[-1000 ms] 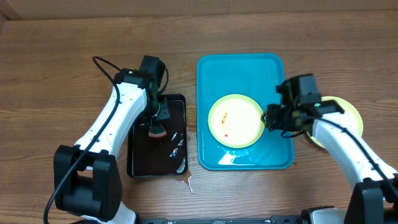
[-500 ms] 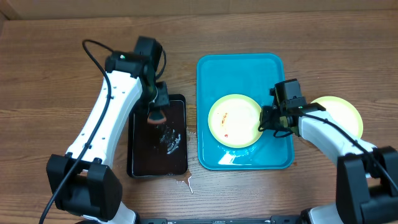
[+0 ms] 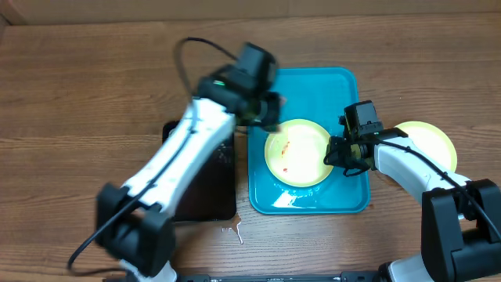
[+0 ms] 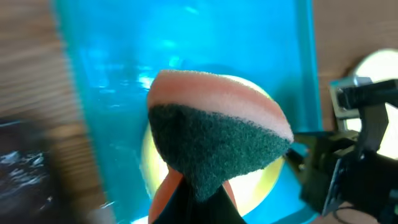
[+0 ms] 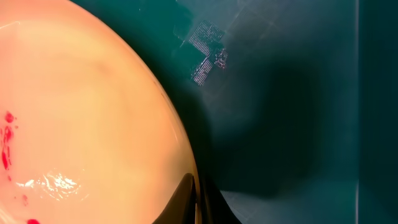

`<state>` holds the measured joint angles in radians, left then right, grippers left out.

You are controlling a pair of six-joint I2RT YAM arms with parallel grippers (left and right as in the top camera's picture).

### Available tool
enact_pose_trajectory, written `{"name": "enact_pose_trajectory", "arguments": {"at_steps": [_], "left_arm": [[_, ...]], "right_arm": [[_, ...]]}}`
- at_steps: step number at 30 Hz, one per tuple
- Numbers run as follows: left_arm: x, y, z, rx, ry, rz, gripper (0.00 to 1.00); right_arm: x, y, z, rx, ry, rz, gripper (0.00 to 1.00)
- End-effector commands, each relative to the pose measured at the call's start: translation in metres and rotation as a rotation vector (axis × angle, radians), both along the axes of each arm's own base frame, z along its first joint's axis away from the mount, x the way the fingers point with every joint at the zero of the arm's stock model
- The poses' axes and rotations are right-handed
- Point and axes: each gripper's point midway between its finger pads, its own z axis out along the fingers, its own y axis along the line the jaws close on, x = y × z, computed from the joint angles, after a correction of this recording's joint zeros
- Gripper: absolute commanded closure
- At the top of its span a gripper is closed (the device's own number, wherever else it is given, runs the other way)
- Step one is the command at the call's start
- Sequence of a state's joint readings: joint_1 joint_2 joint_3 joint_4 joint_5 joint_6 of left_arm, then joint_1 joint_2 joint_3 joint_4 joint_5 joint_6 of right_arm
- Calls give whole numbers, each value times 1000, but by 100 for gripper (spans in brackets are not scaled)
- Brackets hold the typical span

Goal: Clean dirty plates on tray and stack at the side
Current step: 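Scrub the held yellow plate with the sponge in the left gripper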

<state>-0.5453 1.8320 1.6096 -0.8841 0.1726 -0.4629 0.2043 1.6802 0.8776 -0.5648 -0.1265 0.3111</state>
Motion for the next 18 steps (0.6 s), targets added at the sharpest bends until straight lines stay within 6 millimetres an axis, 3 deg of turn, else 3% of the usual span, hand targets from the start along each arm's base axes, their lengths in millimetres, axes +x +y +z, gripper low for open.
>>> {"name": "enact_pose_trajectory", "arguments": {"at_steps": [1, 3, 7, 10, 11, 15, 18], "left_arm": [[-14, -44, -52, -26, 127, -53, 96], [-19, -57, -78, -25, 186, -41, 96], [-20, -59, -123, 10, 257, -19, 96], [-14, -42, -148, 80, 273, 6, 96], [-13, -24, -156, 132, 296, 39, 96], [-7, 20, -157, 293, 291, 118, 96], [-3, 36, -157, 351, 279, 131, 96]], "right_arm": [[-11, -6, -9, -36, 40, -2, 96], [-11, -6, -9, -36, 40, -3, 96], [-13, -6, -9, -38, 50, -3, 96], [-17, -7, -10, -42, 65, -2, 96], [-19, -8, -10, -44, 75, -2, 96], [-22, -8, -11, -46, 86, -2, 96], [-22, -8, -11, -46, 86, -2, 96]]}}
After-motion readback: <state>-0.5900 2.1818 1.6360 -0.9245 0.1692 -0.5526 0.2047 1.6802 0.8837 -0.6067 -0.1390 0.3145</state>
